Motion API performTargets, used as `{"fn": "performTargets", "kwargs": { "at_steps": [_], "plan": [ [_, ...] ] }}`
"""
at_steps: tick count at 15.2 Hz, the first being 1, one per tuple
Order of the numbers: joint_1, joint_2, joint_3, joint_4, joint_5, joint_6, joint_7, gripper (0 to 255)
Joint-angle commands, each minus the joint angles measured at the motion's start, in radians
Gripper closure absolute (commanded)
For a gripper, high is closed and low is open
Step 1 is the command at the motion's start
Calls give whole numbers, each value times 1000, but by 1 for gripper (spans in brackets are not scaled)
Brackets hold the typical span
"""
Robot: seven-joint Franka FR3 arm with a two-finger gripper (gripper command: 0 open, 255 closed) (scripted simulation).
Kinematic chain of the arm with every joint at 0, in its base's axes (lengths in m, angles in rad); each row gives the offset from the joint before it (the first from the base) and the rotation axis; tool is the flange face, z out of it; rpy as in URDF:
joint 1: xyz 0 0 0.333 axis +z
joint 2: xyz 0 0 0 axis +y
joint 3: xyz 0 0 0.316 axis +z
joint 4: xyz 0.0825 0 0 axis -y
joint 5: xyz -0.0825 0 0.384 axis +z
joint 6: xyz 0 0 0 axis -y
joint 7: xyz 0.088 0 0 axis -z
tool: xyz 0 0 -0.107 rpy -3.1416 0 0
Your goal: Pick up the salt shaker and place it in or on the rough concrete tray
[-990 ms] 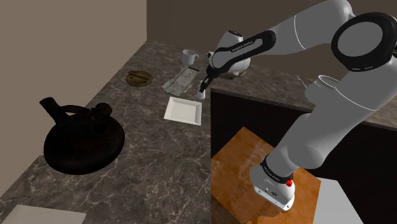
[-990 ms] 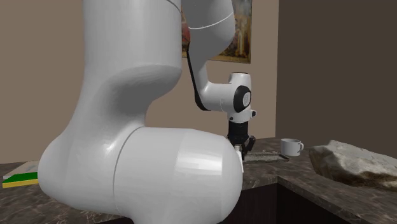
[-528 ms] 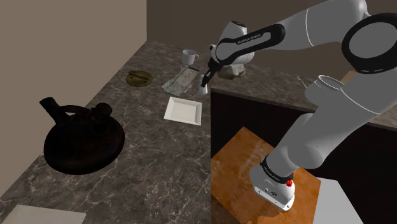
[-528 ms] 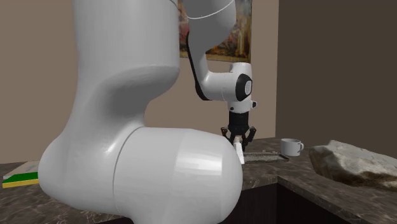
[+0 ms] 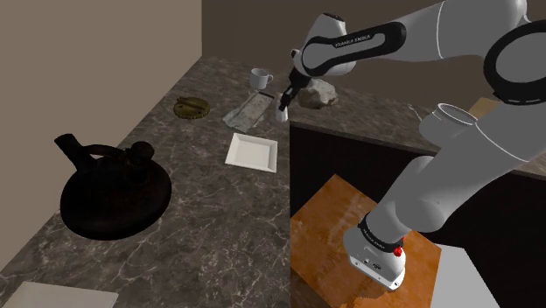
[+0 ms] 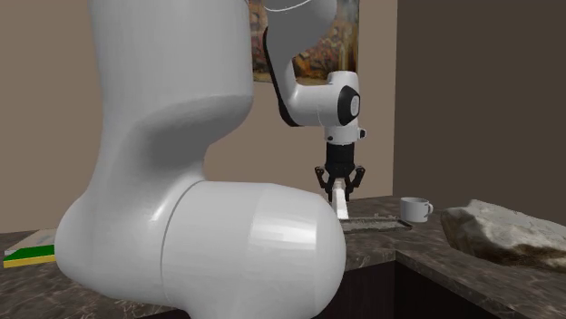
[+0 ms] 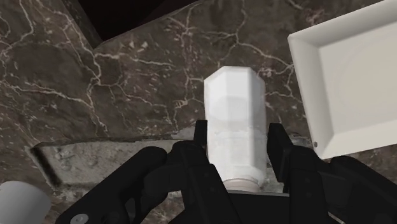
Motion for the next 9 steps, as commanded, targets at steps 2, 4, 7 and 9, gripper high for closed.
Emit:
{"fn": "performTargets", "kwargs": {
  "at_steps": [2, 4, 7, 9],
  "plan": [
    [-1, -17, 2, 23, -8, -39, 7, 255],
    [-2, -28, 4, 40, -12, -67, 12, 255],
    [0, 6, 0, 94, -1, -88, 3, 255],
    [3, 86, -10, 186, 27, -105, -19, 255]
  ]
}}
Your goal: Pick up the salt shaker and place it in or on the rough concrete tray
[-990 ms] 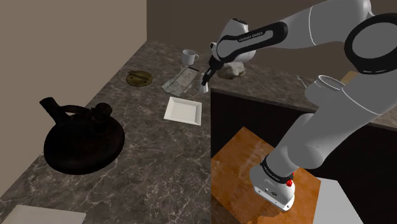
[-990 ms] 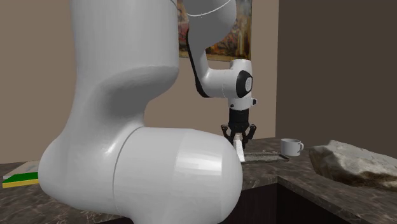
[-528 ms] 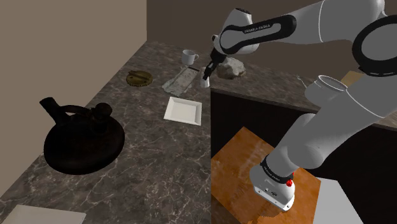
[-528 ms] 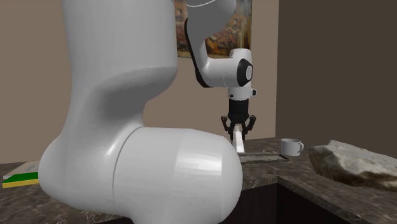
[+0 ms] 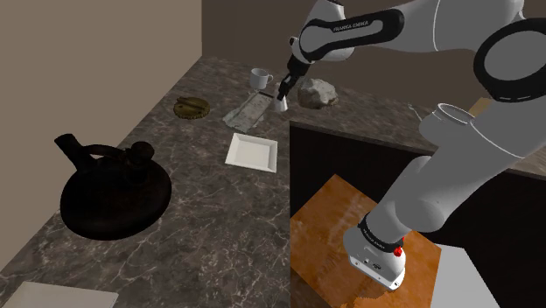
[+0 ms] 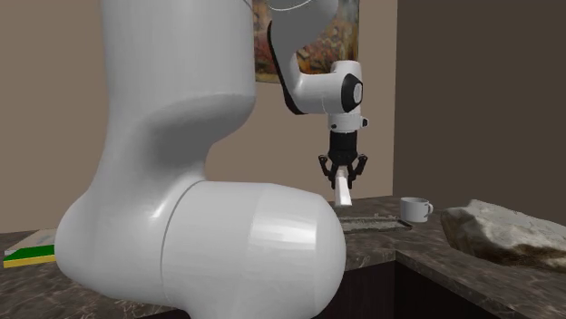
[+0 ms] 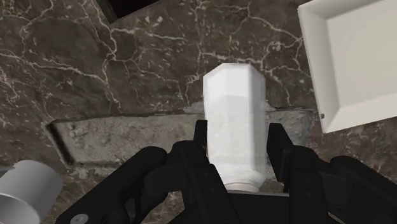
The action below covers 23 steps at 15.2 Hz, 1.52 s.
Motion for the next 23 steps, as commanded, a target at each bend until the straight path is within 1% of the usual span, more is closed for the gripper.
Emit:
{"fn": "performTargets", "kwargs": {
  "at_steps": [1, 4, 8, 10, 11, 23],
  "plan": [
    [1, 81, -8, 98, 29, -21, -22, 255],
    [-7, 202, -15, 250, 72, -60, -52, 255],
    [-33, 368, -15, 477, 125, -132, -82, 255],
    [-53, 456, -12, 606, 148, -177, -91, 255],
    [-69, 524, -9, 710, 165, -215, -95, 255],
    [-70, 560, 4, 601, 186, -73, -119, 255]
  ]
}}
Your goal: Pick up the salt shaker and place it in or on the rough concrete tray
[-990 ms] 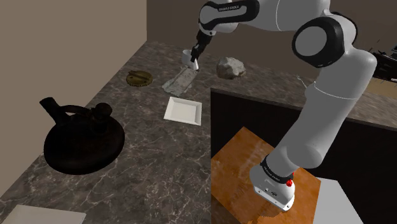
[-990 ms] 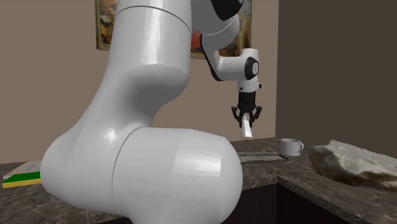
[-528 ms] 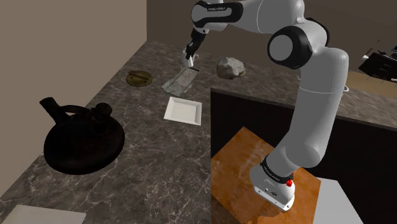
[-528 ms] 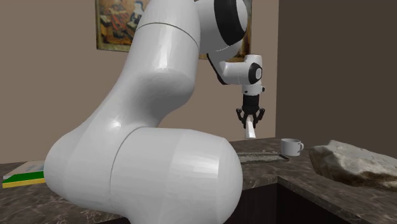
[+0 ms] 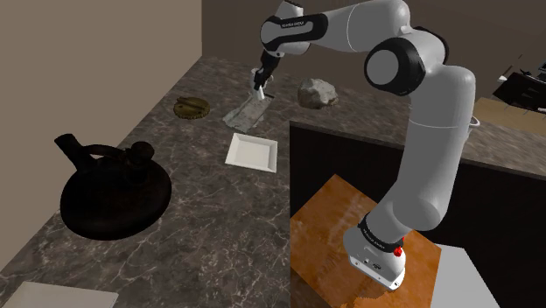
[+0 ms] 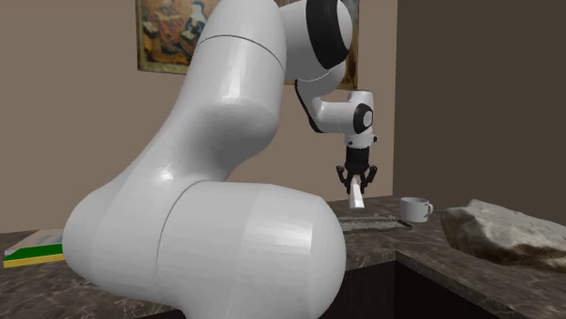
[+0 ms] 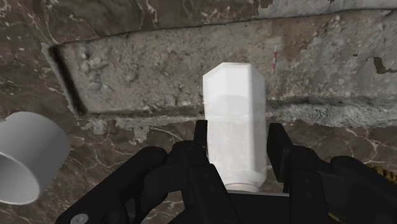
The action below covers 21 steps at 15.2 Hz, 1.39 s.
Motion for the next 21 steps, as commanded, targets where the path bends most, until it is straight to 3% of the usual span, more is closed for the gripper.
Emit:
{"fn": "performTargets", "kwargs": {
  "at_steps": [1, 12, 13, 18, 21],
  "plan": [
    [0, 9, 3, -16, 5, 25, -4, 255],
    [-1, 23, 6, -35, 12, 58, -11, 255],
    [-1, 23, 6, -36, 12, 58, -11, 0],
    [-1, 23, 6, -35, 12, 58, -11, 0],
    [4, -35, -5, -23, -9, -11, 1, 0]
  ]
}}
